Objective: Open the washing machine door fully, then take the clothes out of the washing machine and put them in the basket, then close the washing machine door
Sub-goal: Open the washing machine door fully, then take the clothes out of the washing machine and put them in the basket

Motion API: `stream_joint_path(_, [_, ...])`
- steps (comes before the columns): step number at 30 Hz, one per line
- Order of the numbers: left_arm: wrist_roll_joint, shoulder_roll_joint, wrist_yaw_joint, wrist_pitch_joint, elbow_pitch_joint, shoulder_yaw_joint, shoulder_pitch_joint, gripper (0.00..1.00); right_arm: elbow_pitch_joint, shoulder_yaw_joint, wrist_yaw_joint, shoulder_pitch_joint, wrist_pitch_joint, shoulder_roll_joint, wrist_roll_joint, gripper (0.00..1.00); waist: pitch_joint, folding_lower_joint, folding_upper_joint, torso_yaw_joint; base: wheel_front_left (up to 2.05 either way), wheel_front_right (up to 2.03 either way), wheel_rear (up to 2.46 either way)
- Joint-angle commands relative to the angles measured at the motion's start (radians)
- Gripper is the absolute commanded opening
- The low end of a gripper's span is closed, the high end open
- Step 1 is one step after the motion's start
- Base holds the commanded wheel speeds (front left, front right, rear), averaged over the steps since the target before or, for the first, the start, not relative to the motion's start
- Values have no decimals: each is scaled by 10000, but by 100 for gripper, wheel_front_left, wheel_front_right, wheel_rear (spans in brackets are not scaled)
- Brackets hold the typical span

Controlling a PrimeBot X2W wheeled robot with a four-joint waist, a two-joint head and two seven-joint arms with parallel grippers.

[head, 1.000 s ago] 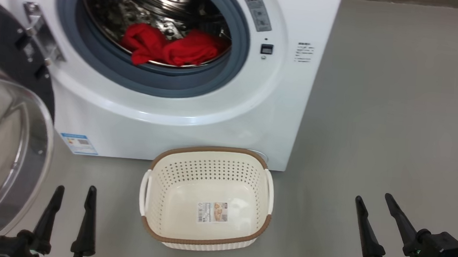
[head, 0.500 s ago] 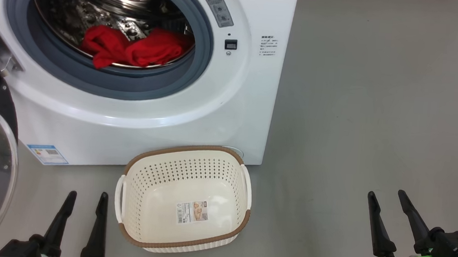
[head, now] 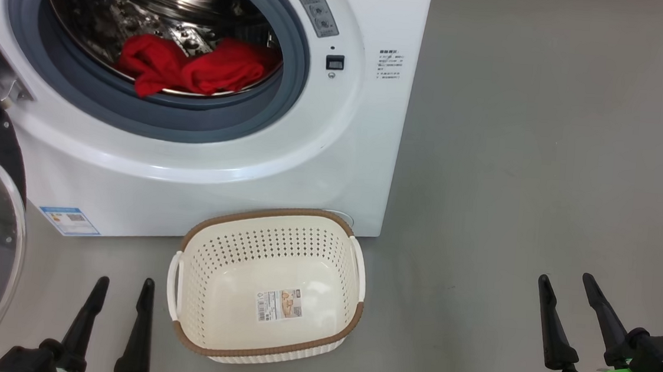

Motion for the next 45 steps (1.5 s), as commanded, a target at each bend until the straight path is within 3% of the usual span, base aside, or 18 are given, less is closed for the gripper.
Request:
stream_joint_path(1, [-57,185,10,-49,-234,280,-218,100,-275,263,63,-185,-120,-71,-39,100,3,0,-1,9,0,0,0])
stream_joint_path(13, [-238,171,10,-49,-376,325,-293,100,-292,313,63,-263,-120,-76,-35,100,78,0,-1,-12,18,-20,1])
stream_joint_path(32, [-188,171,10,-49,-226,300,-469,100,-344,286,63,-336,-120,-19,-27,100,236,0,-1,4,121,-125,4])
stream_joint_path(45, [-153,167,10,-49,-174,254,-487,100,-366,315,63,-364,-120,4,-34,100,323,0,-1,69,13,-13,0])
